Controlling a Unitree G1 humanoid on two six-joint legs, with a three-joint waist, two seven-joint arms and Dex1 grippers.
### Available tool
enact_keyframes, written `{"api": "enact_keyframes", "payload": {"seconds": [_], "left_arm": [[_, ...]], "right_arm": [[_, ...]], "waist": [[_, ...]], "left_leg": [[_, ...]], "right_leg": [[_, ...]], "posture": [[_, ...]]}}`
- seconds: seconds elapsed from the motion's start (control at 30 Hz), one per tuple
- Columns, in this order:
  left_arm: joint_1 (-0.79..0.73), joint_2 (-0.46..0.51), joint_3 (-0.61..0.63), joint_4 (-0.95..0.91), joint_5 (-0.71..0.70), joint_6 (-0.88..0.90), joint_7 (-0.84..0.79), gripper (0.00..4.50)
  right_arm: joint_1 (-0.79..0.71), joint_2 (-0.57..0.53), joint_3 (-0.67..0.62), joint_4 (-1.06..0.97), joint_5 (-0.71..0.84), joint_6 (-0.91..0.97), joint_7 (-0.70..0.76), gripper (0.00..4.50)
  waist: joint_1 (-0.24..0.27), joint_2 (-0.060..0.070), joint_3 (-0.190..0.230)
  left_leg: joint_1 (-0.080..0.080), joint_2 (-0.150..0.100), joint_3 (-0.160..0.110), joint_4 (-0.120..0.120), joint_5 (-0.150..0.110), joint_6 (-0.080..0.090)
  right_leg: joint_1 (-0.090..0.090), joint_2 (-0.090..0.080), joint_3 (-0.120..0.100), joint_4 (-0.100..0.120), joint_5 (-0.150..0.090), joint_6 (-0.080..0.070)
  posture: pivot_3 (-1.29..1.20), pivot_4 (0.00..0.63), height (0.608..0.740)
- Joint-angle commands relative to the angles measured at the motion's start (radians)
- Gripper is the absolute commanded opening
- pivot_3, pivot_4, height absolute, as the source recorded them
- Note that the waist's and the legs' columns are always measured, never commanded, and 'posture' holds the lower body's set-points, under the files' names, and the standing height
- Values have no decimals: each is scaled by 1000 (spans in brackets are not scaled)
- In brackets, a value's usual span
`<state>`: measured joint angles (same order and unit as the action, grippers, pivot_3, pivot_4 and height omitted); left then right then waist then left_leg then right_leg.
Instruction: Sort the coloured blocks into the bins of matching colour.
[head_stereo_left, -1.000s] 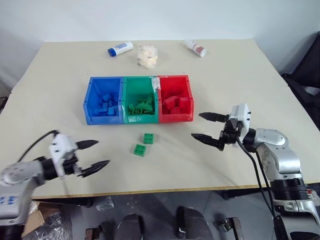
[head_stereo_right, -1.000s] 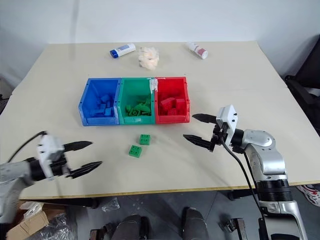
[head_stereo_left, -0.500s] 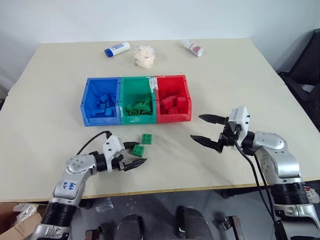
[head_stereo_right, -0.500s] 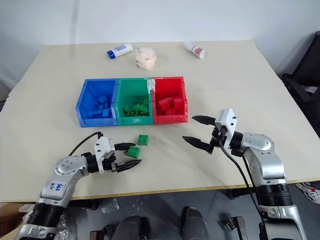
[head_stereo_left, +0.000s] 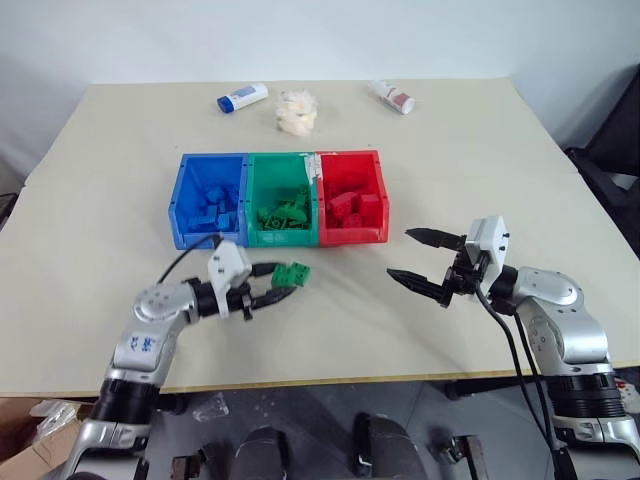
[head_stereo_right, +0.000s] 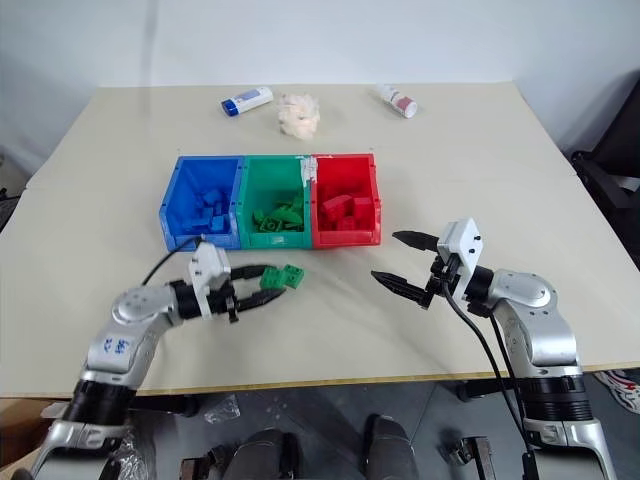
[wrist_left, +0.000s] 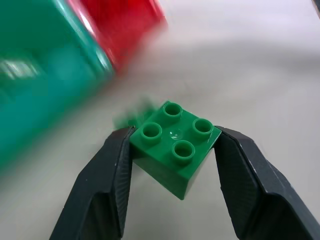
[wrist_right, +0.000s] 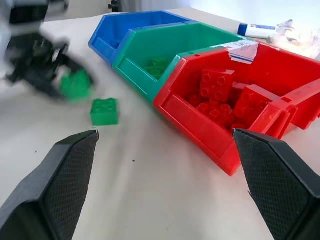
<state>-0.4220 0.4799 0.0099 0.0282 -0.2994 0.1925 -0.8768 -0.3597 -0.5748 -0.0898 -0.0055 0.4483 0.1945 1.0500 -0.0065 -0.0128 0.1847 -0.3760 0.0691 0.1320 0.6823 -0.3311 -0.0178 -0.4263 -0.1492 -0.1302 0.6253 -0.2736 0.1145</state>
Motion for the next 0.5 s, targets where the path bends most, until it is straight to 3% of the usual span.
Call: {"api": "enact_keyframes", "payload": {"seconds": [0.03, 0.3, 0.33, 0.5], "left_arm": [[-103, -13, 23, 67, 14, -18, 54, 2100], [-399, -70, 20, 509, 124, -170, 171, 2100], [-410, -72, 19, 537, 129, -181, 171, 2833], [-406, -72, 19, 558, 116, -243, 108, 4277]], "right_arm": [[8, -3, -30, -42, 13, -29, -14, 4500], [38, -3, -50, -83, 23, -33, -51, 4500], [44, -4, -51, -88, 24, -33, -54, 4500], [70, -10, -62, -111, 28, -31, -60, 4500]], "waist": [[5, 0, 0], [6, 0, 0], [4, 0, 0], [5, 0, 0]], "left_leg": [[0, 0, 0, 0, 0, 0], [0, -1, 1, 0, 0, 1], [-1, -1, 1, 0, 0, 1], [-1, -1, 1, 0, 0, 1]], "right_leg": [[0, 0, 0, 0, 0, 0], [0, 0, 0, -2, 1, 1], [0, 0, 0, -3, 1, 2], [0, 0, 0, -4, 1, 2]], "posture": [[0, 150, 740], [0, 150, 740], [0, 150, 740], [0, 150, 740]]}}
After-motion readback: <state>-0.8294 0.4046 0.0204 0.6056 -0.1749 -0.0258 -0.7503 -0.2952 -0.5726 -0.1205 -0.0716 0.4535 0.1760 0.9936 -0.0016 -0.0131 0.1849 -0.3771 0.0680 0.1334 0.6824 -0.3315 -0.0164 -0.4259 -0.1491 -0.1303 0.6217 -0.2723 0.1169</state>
